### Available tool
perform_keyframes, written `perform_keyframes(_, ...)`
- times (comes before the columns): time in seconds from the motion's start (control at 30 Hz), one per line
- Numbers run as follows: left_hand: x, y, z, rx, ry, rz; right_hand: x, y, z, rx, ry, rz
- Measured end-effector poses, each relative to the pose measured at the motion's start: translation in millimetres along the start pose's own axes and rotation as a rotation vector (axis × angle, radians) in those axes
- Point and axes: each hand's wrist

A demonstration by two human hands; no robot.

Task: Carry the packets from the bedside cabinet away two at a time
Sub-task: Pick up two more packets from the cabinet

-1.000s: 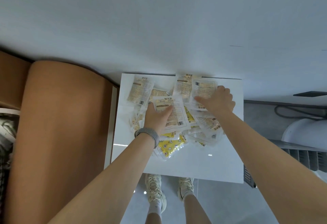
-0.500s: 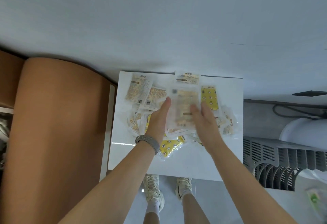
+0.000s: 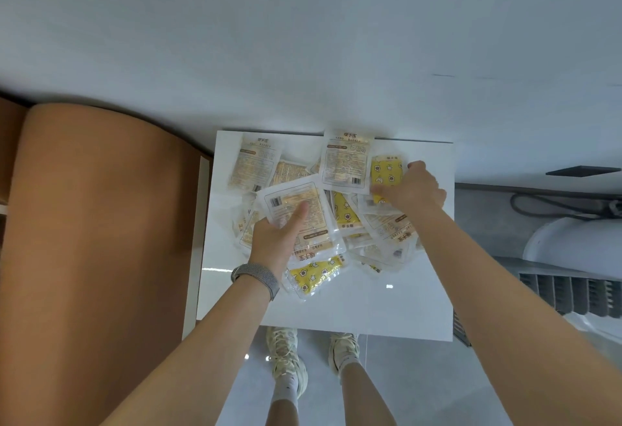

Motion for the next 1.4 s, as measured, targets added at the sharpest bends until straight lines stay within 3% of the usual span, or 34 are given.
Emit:
perform_keyframes(0.1, 1, 1, -2, 0.003, 0.009, 0.004, -1, -8, -4, 0.023, -0.115, 0.002)
perform_keyframes(0.27, 0, -3, -4, -0.011, 0.016, -0.014, -18, 10, -9, -0.029, -0.662, -0.018)
perform_keyframes(0.37, 0, -3, -7, -0.005, 0.061, -0.02, -22, 25, 5, -0.001, -1.0, 0.251)
perform_keyframes(0.47, -1, -4, -7, -0.002, 0.078, -0.034, -4, 21, 36, 0.01, -0.751, 0.374)
perform_keyframes(0.6, -5, -6, -10, -0.006, 0.084, -0.045, 25, 15, 70, -0.063, -0.103, 0.109)
perform_keyframes(0.83, -16, -8, -10, -0.012, 0.058, -0.032, 32, 21, 74, -0.138, 0.063, -0.124)
perform_keyframes(0.9, -19, -8, -9, -0.013, 0.064, -0.028, 39, 24, 72, -0.228, 0.021, -0.211)
perform_keyframes(1.0, -23, -6, -7, -0.01, 0.06, -0.036, 48, 27, 67, -0.328, -0.256, -0.141)
perform_keyframes(1.1, -27, -5, -6, -0.006, 0.057, -0.027, 47, 32, 61, -0.313, -0.469, -0.099)
perform_keyframes(1.4, -44, 21, -34, 0.029, 0.024, 0.047, 4, 72, 13, -0.315, -0.714, -0.009)
Point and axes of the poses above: each hand's wrist, its own y-axis away from the middle knuckle, its own x-axis out of the palm, z = x × y, and after that the axes turned 9 degrees about x, right-handed
